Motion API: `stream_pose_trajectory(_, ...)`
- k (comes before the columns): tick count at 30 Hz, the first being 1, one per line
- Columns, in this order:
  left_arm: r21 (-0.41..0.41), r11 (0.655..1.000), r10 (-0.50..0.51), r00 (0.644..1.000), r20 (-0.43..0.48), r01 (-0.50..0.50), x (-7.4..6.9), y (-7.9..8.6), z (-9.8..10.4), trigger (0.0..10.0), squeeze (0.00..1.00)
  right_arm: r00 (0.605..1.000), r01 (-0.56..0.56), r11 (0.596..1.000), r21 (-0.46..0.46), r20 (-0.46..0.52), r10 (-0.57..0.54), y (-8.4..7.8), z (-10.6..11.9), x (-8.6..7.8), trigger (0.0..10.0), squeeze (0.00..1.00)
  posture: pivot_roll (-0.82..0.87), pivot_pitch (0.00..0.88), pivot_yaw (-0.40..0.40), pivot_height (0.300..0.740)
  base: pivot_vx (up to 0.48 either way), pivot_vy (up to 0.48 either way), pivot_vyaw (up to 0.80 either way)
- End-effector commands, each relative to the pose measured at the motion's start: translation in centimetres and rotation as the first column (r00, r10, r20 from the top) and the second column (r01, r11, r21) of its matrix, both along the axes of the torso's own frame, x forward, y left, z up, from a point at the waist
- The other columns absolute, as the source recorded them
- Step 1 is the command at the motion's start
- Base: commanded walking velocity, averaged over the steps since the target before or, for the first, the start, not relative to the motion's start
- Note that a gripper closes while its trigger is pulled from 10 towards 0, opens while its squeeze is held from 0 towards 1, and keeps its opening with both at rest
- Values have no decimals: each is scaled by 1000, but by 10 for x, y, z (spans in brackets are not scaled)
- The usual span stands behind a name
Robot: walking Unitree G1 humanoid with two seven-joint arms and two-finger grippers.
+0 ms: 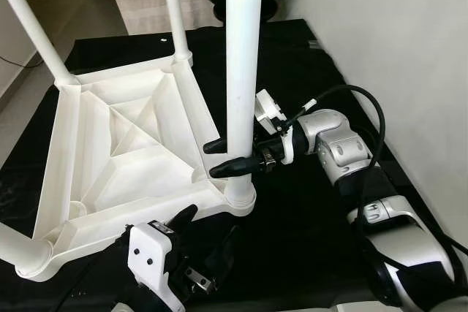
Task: Building children table
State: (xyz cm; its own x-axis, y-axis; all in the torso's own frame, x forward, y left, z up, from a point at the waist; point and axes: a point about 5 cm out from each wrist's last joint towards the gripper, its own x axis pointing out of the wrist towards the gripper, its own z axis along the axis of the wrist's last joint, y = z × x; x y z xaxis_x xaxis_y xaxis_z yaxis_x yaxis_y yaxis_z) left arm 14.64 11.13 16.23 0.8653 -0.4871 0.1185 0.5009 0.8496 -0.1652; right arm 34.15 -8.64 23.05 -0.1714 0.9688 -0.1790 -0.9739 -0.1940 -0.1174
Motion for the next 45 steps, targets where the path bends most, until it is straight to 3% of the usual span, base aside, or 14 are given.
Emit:
stream_pose_trajectory(1,6,1000,-5,1000,-14,5,-3,-1,-1,10000,0,999,48,999,-15,-3,-48,-2,-13,0,0,0,75,154,4,740,0,0,0)
stream_pose_trajectory(8,7,1000,-2,1000,-12,2,-3,-1,0,10000,0,920,390,916,-96,20,-390,-21,-43,-1,0,0,59,168,-12,740,0,0,0)
stream_pose_trajectory(10,6,1000,3,1000,-12,-3,-3,1,0,10000,0,514,846,514,-141,-38,-857,-34,-68,1,0,0,56,171,-5,740,0,0,0)
stream_pose_trajectory(12,5,1000,1,1000,-13,-1,-3,2,0,10000,0,332,934,325,-149,22,-943,-42,-82,-22,0,0,46,168,4,740,0,0,0)
stream_pose_trajectory(22,10,1000,-26,1000,-14,26,2,2,-4,10000,0,349,936,348,-51,0,-937,-10,-77,-33,0,0,34,122,7,740,0,0,0)
stream_pose_trajectory(23,10,1000,-21,1000,-12,21,2,3,-4,10000,0,349,936,348,-58,-2,-937,-6,-74,-35,4784,0,34,122,7,740,0,0,0)
stream_pose_trajectory(24,10,1000,-21,1000,-12,21,2,3,-4,10000,0,349,936,348,-58,-2,-937,-6,-74,-35,4784,0,34,122,7,740,0,0,0)
stream_pose_trajectory(25,8,1000,-16,1000,-10,16,3,3,-4,10000,0,353,934,352,-64,-3,-936,-3,-70,-36,10000,0,30,121,5,740,0,0,0)
stream_pose_trajectory(28,8,1000,-14,1000,-10,14,3,2,-3,10000,0,369,927,369,-65,-14,-929,0,-67,-38,10000,0,28,125,5,740,0,0,0)
stream_pose_trajectory(29,7,1000,-13,1000,-10,14,2,2,-3,10000,0,386,920,386,-59,-23,-922,1,-62,-38,10000,1000,28,129,6,740,0,0,0)
stream_pose_trajectory(38,2,1000,-19,1000,-11,19,2,2,-3,10000,0,581,814,578,64,-109,-807,13,-36,-30,10000,1000,24,139,9,740,0,0,0)
stream_pose_trajectory(41,-1,1000,-21,1000,-11,21,2,1,-2,10000,0,771,636,763,117,-72,-632,21,-26,-30,10000,1000,33,145,6,740,0,0,0)
stream_pose_trajectory(42,-2,1000,-21,1000,-10,21,2,1,-2,10000,0,834,551,827,112,-36,-551,21,-24,-31,10000,431,37,146,7,740,0,0,0)
stream_pose_trajectory(45,-3,1000,-19,1000,-9,19,2,0,-1,10000,0,913,406,910,83,-6,-407,20,-21,-31,10000,0,39,149,5,740,0,0,0)
